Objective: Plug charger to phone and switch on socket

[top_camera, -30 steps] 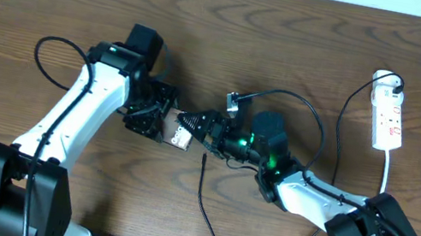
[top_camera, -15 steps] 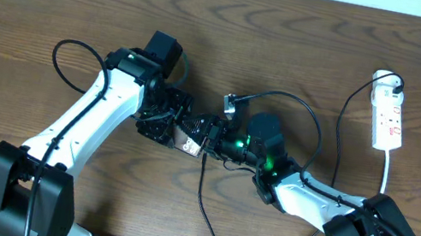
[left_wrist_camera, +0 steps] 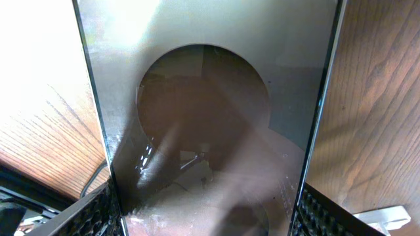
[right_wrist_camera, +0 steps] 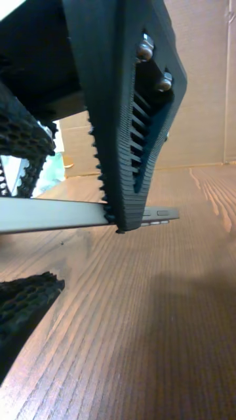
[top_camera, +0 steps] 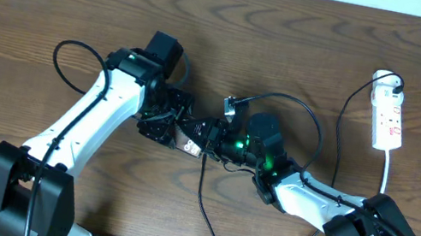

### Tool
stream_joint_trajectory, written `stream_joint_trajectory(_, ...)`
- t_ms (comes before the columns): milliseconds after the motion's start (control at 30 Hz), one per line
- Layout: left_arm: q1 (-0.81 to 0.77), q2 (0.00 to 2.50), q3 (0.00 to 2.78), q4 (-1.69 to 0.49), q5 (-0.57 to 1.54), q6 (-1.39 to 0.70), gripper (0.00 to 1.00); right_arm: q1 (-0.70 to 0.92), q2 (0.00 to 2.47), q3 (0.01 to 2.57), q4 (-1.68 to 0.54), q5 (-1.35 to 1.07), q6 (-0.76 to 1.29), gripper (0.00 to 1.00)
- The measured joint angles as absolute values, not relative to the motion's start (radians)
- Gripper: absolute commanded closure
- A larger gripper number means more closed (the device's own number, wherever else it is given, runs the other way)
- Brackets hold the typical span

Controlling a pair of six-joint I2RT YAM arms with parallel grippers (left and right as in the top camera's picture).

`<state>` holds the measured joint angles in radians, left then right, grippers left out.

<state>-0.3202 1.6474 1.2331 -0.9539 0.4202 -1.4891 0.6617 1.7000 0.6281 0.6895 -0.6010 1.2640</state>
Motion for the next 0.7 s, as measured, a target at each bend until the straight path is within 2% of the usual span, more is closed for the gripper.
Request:
stream_joint_trajectory(300, -0.351, 1.647, 1.233, -0.939, 0.420, -1.494, 0.92, 0.662, 1.700, 0.628, 0.689, -0.601, 1.263, 0.52)
stream_joint_trajectory(567, -0.357, 1.647, 1.233, -0.934, 0.418, -1.496, 0.92, 0.662, 1.700, 0.628, 0.689, -0.597, 1.261, 0.61)
stream_joint_trajectory(700, -0.358, 1.647, 1.233, -0.934, 0.416, -1.496, 0.93, 0.662, 1.700, 0.628, 0.687, -0.597, 1.260, 0.68)
